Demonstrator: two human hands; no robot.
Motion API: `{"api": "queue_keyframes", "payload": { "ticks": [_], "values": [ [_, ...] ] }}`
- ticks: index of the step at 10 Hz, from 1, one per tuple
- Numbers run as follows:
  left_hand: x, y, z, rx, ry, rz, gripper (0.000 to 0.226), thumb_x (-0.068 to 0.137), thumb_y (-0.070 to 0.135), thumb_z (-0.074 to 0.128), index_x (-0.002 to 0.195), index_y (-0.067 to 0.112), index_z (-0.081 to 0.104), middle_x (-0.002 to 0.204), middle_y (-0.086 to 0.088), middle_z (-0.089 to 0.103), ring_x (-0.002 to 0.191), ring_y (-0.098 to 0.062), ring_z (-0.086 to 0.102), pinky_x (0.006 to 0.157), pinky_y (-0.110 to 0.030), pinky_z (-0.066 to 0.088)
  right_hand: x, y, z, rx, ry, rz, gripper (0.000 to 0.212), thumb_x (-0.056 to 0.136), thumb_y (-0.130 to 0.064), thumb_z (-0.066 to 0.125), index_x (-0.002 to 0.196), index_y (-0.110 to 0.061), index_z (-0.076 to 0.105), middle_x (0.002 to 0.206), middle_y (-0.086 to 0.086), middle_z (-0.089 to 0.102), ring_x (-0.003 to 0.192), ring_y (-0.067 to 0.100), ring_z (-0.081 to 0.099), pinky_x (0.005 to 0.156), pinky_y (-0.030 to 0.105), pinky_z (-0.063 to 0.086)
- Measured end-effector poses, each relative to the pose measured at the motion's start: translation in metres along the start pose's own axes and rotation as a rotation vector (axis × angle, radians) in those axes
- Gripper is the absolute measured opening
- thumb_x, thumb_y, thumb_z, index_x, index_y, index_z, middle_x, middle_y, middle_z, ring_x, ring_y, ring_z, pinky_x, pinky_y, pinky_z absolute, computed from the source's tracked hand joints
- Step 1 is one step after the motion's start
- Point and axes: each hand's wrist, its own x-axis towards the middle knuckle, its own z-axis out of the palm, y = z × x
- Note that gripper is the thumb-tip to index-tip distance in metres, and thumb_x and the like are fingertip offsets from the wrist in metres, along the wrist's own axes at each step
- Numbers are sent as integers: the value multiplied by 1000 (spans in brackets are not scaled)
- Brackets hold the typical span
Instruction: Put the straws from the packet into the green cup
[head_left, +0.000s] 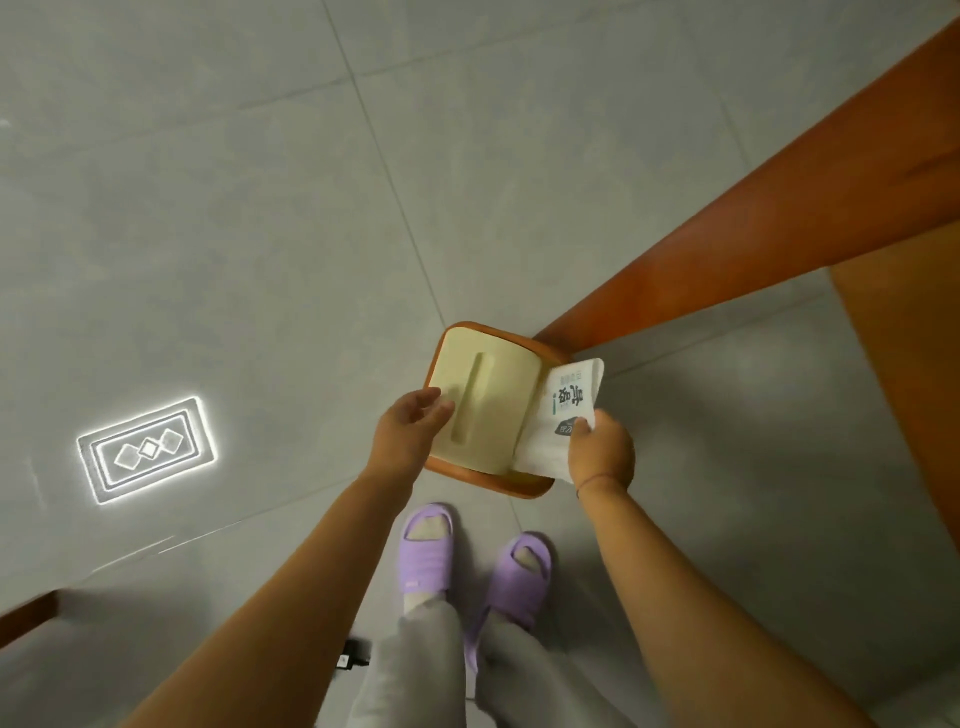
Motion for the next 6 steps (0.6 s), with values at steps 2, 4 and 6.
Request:
{"api": "queue_keyframes", "payload": {
  "ticks": [2,4,6],
  "values": [
    [26,-3,6,-45,100,96,24,92,27,62,115,21,64,106,4,63,97,-14,57,74,-20,45,16,0,35,-13,-185,0,32,97,-25,40,116,-5,55,116,19,64,104,36,61,82,42,52],
    [34,0,14,-54,130,144,21,91,27,63,112,22,65,99,12,62,91,-7,56,69,-17,42,20,-11,38,62,-199,-30,52,93,-47,39,131,-12,45,128,14,58,114,34,56,94,47,51],
    [14,23,21,-64,100,128,22,91,23,63,113,19,65,102,6,65,93,-11,60,72,-19,47,13,-8,6,162,-117,-37,42,96,-39,36,123,-12,54,117,11,65,104,28,60,86,37,52]
  ]
}}
